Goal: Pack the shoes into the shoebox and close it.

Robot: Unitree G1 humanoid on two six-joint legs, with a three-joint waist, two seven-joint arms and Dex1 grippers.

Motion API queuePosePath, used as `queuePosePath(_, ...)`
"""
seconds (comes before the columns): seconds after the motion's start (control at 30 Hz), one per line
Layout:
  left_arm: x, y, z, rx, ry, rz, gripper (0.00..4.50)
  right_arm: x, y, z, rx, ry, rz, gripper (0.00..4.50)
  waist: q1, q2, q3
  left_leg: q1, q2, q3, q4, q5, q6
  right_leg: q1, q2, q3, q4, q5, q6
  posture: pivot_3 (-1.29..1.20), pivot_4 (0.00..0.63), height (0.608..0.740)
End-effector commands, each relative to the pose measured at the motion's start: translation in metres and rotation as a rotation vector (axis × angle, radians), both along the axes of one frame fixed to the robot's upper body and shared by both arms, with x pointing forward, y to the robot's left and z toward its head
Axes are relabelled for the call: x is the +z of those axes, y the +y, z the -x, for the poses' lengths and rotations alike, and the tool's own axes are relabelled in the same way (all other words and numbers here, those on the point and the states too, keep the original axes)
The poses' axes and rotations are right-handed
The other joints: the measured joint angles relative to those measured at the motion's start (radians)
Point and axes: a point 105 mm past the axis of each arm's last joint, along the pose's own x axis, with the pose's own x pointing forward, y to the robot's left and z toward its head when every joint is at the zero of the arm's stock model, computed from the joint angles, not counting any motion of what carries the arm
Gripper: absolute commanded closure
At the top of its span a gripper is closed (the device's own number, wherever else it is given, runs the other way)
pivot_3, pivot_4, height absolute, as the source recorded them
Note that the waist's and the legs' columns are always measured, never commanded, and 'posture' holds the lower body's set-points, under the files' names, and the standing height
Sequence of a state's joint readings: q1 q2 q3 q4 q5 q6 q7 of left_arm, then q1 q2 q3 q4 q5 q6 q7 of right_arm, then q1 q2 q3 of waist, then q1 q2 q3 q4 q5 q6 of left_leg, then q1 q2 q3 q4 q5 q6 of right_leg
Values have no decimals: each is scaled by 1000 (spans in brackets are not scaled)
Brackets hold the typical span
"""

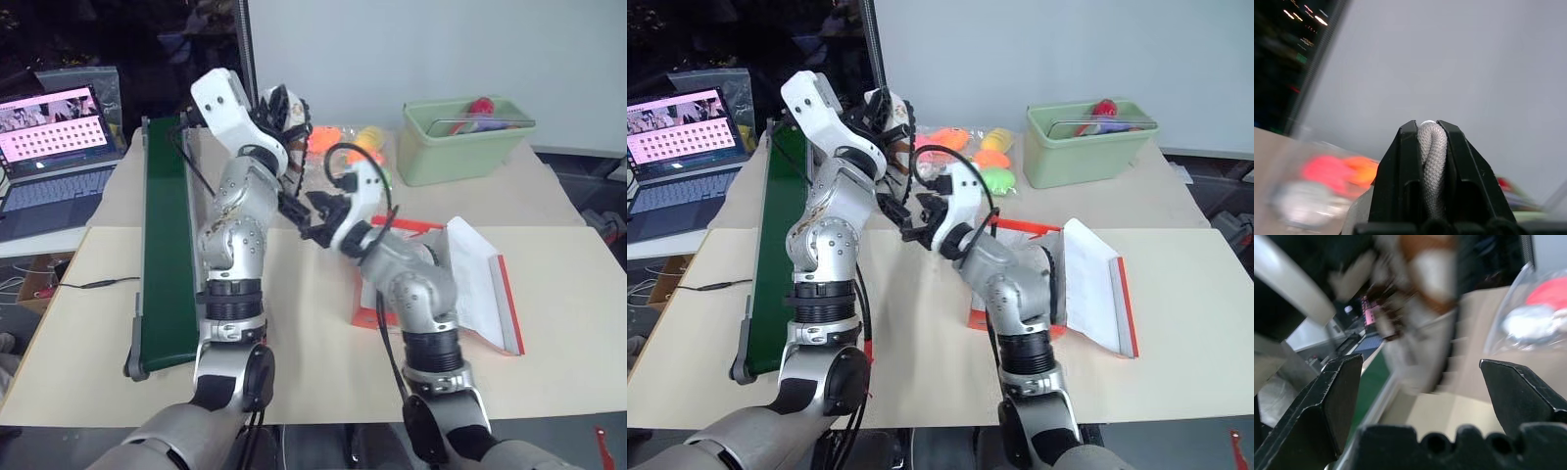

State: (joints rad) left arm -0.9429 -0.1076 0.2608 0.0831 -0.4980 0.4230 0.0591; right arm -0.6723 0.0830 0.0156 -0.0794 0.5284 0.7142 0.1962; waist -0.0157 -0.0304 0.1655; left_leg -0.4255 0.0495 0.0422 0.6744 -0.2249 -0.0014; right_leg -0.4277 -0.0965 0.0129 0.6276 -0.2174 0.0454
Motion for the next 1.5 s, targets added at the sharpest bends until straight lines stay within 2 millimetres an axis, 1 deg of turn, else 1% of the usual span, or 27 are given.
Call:
queuePosePath(0.03, 25, -46, 21, -185, -88, 72, 4391, 20, 2, -3, -22, -75, -47, 0, 3, 0, 0, -1, 0, 0, 0, 0, 0, 0, 0, 0, 0, 0, 0, 0, 150, 729)
queuePosePath(0.13, 25, -51, 24, -210, -93, 66, 4391, 21, -2, -9, -57, -75, -62, 0, 4, 0, 0, -2, 0, -1, 0, 0, 0, 0, 0, 0, -1, 0, 0, 0, 150, 729)
queuePosePath(0.3, 25, -52, 26, -216, -95, 58, 4391, 26, -11, -18, -104, -84, -83, 0, 1, 0, 0, -1, 0, -1, 0, 0, 0, 0, 0, 0, -1, 0, 0, 0, 150, 729)
queuePosePath(0.5, 24, -50, 29, -204, -106, 23, 4391, 32, -17, -22, -118, -90, -109, 0, -2, 0, 0, -1, 0, -1, 0, 0, 0, 0, 1, 0, 0, 0, 0, 0, 150, 729)
queuePosePath(0.6, 23, -49, 29, -198, -104, 21, 4392, 32, -17, -22, -120, -84, -117, 677, 0, 0, 0, -1, 0, -1, 0, 0, 0, 0, 1, 0, -1, 0, 0, 0, 150, 729)
queuePosePath(0.7, 23, -49, 28, -192, -101, 17, 4392, 33, -17, -21, -112, -85, -124, 1736, 1, 0, 0, -1, 0, -1, 0, 0, 0, 0, 1, 0, -1, 0, 0, 0, 150, 729)
queuePosePath(0.8, 22, -48, 27, -185, -96, 12, 4392, 35, -15, -20, -104, -88, -129, 2640, 1, 0, 0, -1, 0, -1, 0, 0, 0, 0, 1, 0, -1, 0, 0, 0, 150, 729)
queuePosePath(0.83, 21, -47, 27, -181, -93, 11, 4392, 36, -14, -20, -99, -91, -125, 3017, 1, 0, 0, -1, 0, -1, 0, 0, 0, 0, 1, 0, -1, 0, 0, 0, 150, 729)
queuePosePath(0.9, 20, -46, 26, -175, -88, 10, 4392, 36, -13, -20, -95, -92, -113, 3550, 1, 0, 0, -1, 0, -1, 0, 0, 0, 0, 1, 0, -1, 0, 0, 0, 150, 729)
queuePosePath(1.13, 10, -47, 25, -206, -63, -28, 4392, 34, -19, -24, -121, -81, -113, 3550, 1, 0, 0, -1, 0, -1, 0, 0, 0, 0, 1, 0, -1, 0, 0, 0, 150, 729)
queuePosePath(1.2, 8, -46, 28, -216, -82, -82, 4392, 33, -20, -24, -129, -79, -115, 3550, 0, 0, 0, -1, 0, -1, 0, 0, 0, 0, 1, 0, -1, 0, 0, 0, 150, 729)
queuePosePath(1.27, 9, -39, 34, -204, -149, -173, 3406, 32, -23, -24, -141, -78, -116, 3603, -2, 0, 0, -1, 0, -1, 0, 0, 0, 0, 1, 0, -1, 0, 0, 0, 150, 729)
queuePosePath(1.33, 7, -38, 39, -204, -197, -266, 2789, 31, -25, -24, -150, -74, -117, 3603, -1, 0, 0, -1, 0, -1, 0, 0, 0, 0, 1, 0, -1, 0, 0, 0, 150, 729)
queuePosePath(1.37, 5, -38, 41, -213, -208, -299, 2337, 30, -25, -24, -154, -71, -117, 3603, -1, 0, 0, -1, 0, -1, 0, 0, 0, 0, 1, 0, 0, 0, 0, 0, 150, 729)
queuePosePath(1.43, 7, -35, 45, -232, -237, -317, 1673, 28, -27, -24, -161, -64, -118, 3603, -1, 1, 0, 0, 0, -1, 0, 0, 0, 0, 1, 0, 0, 0, 0, 0, 150, 729)
queuePosePath(1.5, 10, -29, 48, -238, -258, -316, 1673, 25, -29, -24, -168, -56, -117, 3603, 1, 1, 0, 0, 0, -1, 0, 0, 0, 1, 1, 0, 0, 0, 0, 0, 150, 729)
